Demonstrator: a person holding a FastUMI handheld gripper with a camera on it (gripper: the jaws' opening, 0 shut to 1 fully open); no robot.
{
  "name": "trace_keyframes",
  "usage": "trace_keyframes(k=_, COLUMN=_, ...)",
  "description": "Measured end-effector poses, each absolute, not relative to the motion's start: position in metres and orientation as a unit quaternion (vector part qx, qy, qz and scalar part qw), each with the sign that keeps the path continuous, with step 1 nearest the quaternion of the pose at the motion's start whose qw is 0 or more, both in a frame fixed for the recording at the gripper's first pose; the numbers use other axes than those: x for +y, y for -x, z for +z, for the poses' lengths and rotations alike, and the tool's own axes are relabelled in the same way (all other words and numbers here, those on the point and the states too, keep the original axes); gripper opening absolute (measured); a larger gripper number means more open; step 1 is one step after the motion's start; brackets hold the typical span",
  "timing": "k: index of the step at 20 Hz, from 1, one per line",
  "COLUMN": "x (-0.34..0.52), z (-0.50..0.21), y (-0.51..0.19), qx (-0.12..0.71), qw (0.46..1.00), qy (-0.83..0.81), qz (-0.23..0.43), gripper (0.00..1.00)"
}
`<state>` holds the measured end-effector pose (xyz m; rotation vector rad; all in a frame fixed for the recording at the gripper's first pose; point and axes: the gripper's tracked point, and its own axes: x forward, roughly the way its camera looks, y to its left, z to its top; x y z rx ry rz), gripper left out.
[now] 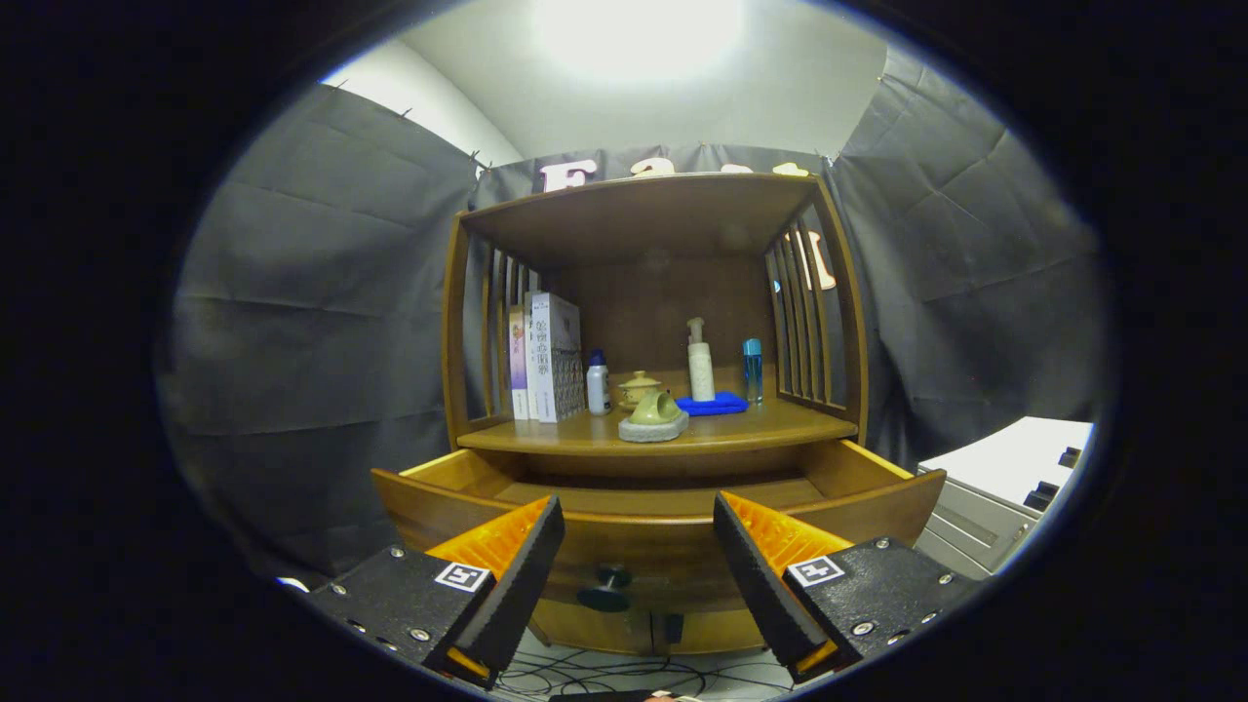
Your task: Pull open the drawer, take out the items inside it, and place them on the countertop above the cabinet.
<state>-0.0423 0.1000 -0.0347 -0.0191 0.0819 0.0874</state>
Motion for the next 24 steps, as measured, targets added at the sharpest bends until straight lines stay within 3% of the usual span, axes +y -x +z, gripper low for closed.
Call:
trace_keyframes(k=17, x=0.097, z=-0.112, y=-0.002, qx=0.13, qw=0.991, qy=0.001, qz=0.021, gripper=0.96)
trace_keyframes(k=24, x=0.089, z=-0.111, y=-0.016, qx=0.117, qw=0.993, qy=0.0, qz=-0.017, gripper=0.95)
